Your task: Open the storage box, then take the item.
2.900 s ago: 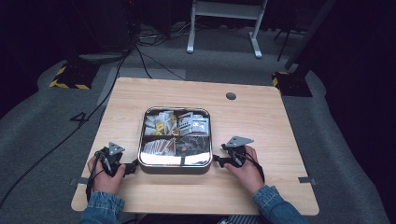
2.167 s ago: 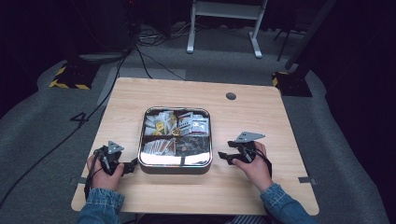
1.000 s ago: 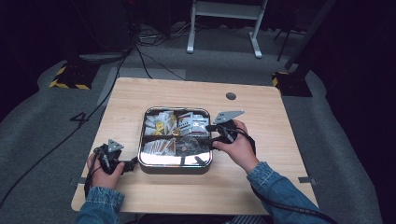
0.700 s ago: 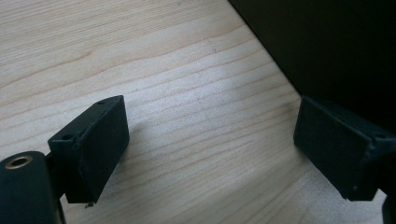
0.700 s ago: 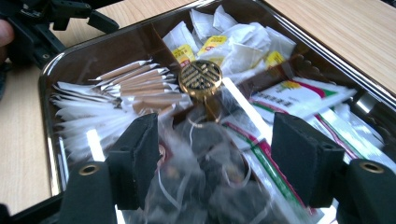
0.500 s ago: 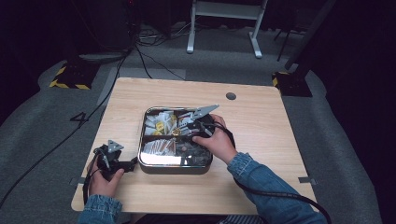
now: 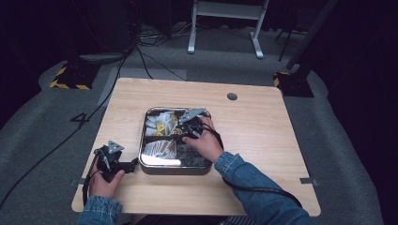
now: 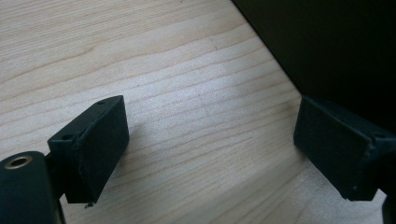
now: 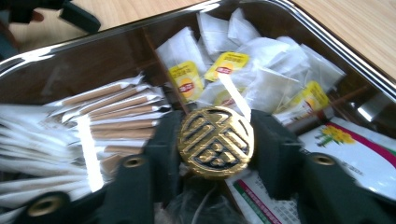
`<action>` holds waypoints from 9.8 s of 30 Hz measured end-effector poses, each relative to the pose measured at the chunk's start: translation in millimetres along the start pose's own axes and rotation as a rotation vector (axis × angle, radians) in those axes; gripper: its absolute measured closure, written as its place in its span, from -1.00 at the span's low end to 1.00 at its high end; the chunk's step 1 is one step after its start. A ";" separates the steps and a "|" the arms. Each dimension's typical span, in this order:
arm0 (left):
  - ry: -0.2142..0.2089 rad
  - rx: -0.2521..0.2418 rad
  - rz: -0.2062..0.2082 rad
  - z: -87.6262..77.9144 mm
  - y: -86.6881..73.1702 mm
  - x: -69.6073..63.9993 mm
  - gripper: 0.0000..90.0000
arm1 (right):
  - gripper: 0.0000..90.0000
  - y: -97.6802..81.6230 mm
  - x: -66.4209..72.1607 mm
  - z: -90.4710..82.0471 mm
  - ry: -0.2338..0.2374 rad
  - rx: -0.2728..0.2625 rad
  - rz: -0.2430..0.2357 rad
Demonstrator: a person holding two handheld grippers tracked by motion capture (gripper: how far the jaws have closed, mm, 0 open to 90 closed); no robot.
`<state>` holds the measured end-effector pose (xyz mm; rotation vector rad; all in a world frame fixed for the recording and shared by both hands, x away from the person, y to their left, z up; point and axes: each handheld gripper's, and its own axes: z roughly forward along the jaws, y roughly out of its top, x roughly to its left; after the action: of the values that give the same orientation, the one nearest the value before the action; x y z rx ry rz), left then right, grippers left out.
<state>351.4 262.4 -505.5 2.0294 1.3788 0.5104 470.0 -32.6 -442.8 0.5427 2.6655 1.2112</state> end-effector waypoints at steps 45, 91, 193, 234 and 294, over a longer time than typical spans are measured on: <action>0.010 -0.001 -0.012 1.2 1.5 1.6 -0.76 | 0.31 27.0 4.8 -51.5 -0.047 -0.091 0.003; 0.011 -0.001 -0.013 1.3 1.5 1.5 -0.76 | 0.31 -60.6 -90.0 -187.7 -0.259 -0.076 0.158; 0.022 0.000 -0.021 -0.5 -0.4 0.6 -0.76 | -0.17 -185.0 -70.9 -195.7 -0.252 -0.156 0.308; 0.044 -0.034 -0.071 -8.3 6.8 2.3 -0.49 | -0.34 -203.2 -6.4 -138.5 -0.150 0.002 0.125; -0.075 -0.004 0.161 -14.5 53.4 -71.1 0.52 | -0.34 -202.7 -6.6 -138.0 -0.150 0.001 0.123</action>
<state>351.9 186.9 -456.3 2.1453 1.1760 0.4994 383.4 -253.6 -504.7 0.7753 2.5406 1.1504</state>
